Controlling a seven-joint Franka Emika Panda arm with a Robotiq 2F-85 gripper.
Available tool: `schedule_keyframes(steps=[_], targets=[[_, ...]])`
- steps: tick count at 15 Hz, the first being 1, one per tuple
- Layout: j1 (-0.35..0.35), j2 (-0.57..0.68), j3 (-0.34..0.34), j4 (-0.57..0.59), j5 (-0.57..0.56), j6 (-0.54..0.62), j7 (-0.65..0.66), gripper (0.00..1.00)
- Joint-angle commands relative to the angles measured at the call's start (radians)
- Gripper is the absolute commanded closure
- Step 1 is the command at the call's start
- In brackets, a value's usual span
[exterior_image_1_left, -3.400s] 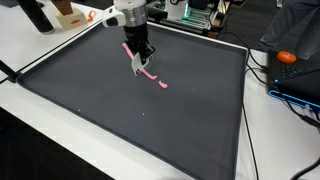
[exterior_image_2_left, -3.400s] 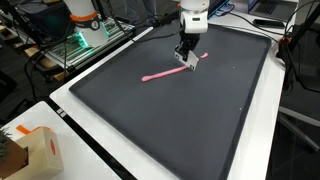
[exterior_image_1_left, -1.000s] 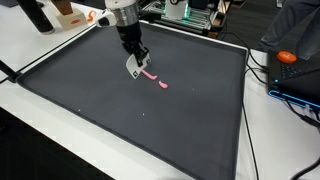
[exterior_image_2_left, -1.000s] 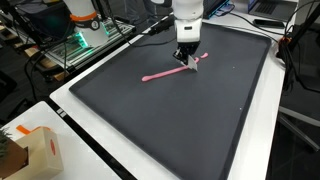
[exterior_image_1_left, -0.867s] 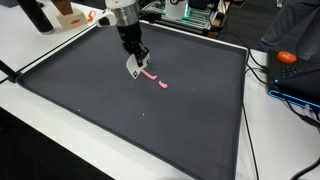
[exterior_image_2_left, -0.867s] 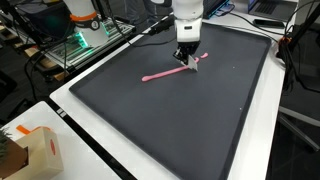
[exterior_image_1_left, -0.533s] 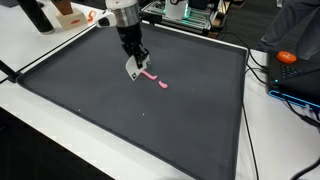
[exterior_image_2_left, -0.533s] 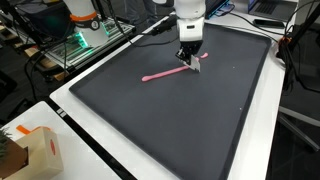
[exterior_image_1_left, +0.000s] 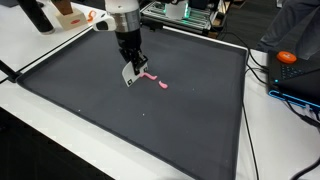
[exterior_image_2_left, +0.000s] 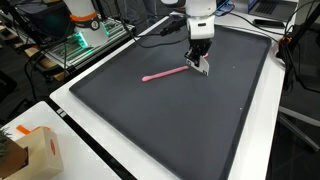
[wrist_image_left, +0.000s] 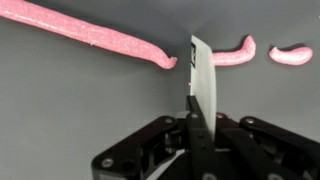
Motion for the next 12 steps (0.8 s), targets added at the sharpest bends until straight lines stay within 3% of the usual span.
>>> schedule_keyframes(steps=[1, 8, 12], targets=[[0.038, 0.130, -0.043, 0.043, -0.057, 0.007, 0.065, 0.99], [0.039, 0.058, -0.075, -0.049, -0.081, -0.046, 0.117, 0.99], [0.012, 0.018, -0.034, -0.062, -0.032, 0.001, 0.070, 0.99]])
